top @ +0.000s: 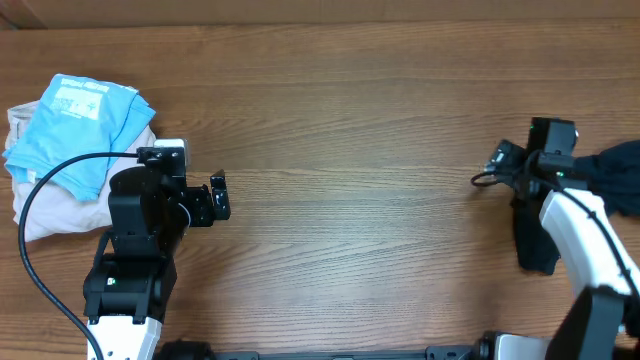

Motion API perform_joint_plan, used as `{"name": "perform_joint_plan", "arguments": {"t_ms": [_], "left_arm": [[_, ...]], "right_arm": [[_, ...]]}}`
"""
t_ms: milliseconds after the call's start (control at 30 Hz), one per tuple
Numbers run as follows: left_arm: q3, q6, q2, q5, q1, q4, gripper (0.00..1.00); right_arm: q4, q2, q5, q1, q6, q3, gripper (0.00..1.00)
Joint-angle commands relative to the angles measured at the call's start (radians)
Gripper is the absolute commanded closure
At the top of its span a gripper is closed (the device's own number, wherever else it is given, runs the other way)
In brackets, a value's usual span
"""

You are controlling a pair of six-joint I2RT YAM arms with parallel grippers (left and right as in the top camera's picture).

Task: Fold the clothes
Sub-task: 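Grasp the black shirt with the right gripper and drag it toward center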

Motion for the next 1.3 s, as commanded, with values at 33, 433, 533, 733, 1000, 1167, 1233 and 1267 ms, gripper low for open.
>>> {"name": "perform_joint_plan", "arguments": {"t_ms": [33, 433, 533, 733, 1000, 1167, 1233, 1267], "left_arm": [[0.024, -0.017, -0.001, 0.018, -0.002, 0.005, 0.0], [0.024, -0.017, -0.001, 0.018, -0.002, 0.005, 0.0], [0.024, -0.017, -0.001, 0.018, -0.002, 0.007, 0.0], [0.024, -0.017, -0.001, 0.018, -0.002, 0.013, 0.0], [0.024, -0.017, 0.0, 0.016, -0.002, 0.014, 0.0], [0.024, -0.017, 0.0, 0.015, -0.002, 0.033, 0.0], [0.024, -0.017, 0.0, 0.015, -0.002, 0.052, 0.0], [0.024, -0.017, 0.0, 0.016, -0.002, 0.059, 0.0]], "right_arm": [[0.004, 0.121, 0.003, -0.051, 0.032, 0.021, 0.07], [0.019, 0.235, -0.014, -0.079, 0.032, 0.024, 0.96], [0.018, 0.206, -0.153, -0.066, 0.018, 0.043, 0.96], [0.013, 0.122, -0.479, 0.041, -0.077, 0.155, 0.96], [0.067, 0.104, -0.509, 0.311, -0.082, 0.295, 0.96], [0.162, 0.103, -0.507, 0.422, -0.082, 0.303, 0.96], [0.156, 0.103, -0.526, 0.439, -0.082, 0.315, 0.96], [0.146, 0.103, -0.553, 0.446, -0.087, 0.321, 0.96]]}}
